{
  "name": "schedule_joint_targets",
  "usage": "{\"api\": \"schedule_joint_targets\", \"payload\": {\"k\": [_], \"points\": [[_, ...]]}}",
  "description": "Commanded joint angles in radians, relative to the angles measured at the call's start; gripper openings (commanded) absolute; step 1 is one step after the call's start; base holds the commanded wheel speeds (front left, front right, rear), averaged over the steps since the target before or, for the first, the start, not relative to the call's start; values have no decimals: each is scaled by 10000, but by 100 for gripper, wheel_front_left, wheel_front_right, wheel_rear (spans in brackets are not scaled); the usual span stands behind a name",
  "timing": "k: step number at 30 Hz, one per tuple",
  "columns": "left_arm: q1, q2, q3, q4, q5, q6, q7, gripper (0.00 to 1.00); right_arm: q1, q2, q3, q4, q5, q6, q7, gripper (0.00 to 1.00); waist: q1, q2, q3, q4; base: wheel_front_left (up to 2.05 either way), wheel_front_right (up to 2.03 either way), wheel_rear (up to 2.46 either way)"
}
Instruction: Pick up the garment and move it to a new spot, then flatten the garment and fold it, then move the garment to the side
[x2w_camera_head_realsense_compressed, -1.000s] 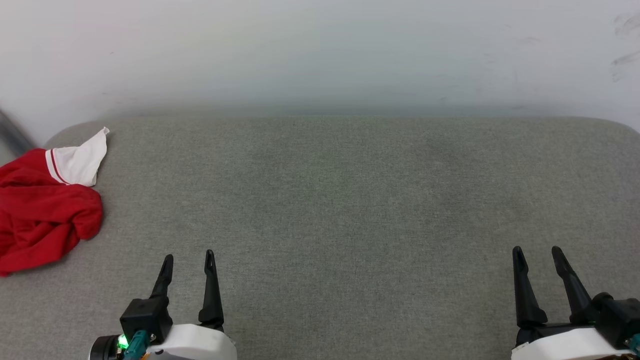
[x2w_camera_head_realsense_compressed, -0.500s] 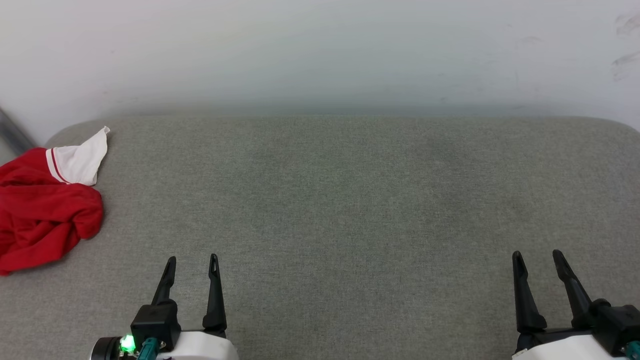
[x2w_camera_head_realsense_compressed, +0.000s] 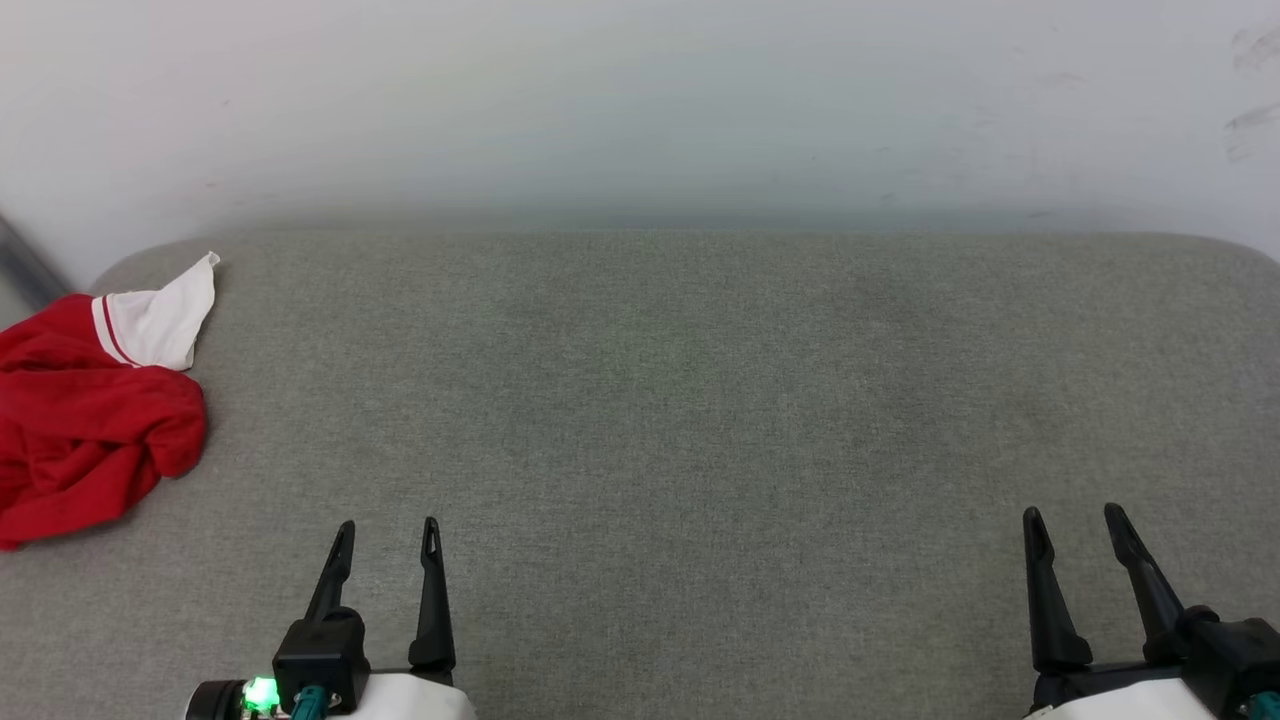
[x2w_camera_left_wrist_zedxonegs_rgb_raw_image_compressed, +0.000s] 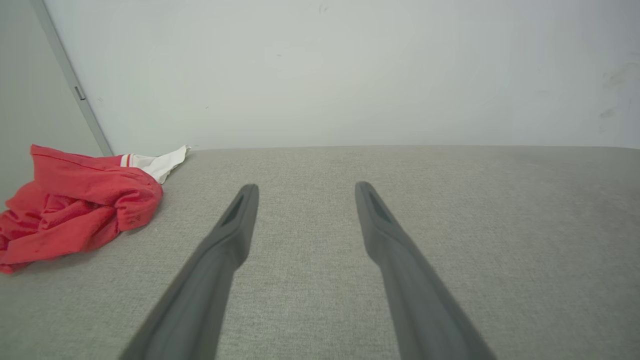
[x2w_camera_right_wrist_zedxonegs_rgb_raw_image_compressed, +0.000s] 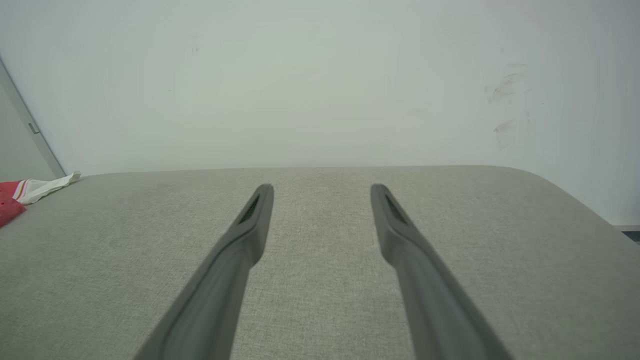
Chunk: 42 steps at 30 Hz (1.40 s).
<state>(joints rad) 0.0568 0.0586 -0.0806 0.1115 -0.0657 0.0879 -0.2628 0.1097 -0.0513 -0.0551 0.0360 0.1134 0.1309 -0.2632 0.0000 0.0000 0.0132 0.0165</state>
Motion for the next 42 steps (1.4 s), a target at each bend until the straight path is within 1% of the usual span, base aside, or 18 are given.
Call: {"api": "schedule_joint_targets", "payload": {"k": [1, 15, 23, 32, 42], "points": [[93, -11, 61, 21, -29, -41, -32, 100, 127, 20, 1, 8, 67, -3, -23, 100, 0, 0, 5, 2, 0, 0, 0], [132, -80, 238, 154, -133, -198, -32, 100, 177, 20, -4, 122, 467, -3, -25, 100, 0, 0, 20, 32, 0, 0, 0], [13, -85, 239, 170, -199, -132, -30, 100, 116, 20, -17, 88, 492, -3, -25, 100, 0, 0, 62, 182, 0, 0, 0], [-249, -83, 347, 152, -231, 2, -30, 100, -51, 18, 75, -50, 398, -3, -23, 100, 0, 0, 260, 922, 0, 0, 0], [-514, -86, 409, 160, -436, 164, -30, 100, -212, 20, 78, -242, 156, -3, -23, 100, 0, 0, 531, 2157, 0, 0, 0]]}}
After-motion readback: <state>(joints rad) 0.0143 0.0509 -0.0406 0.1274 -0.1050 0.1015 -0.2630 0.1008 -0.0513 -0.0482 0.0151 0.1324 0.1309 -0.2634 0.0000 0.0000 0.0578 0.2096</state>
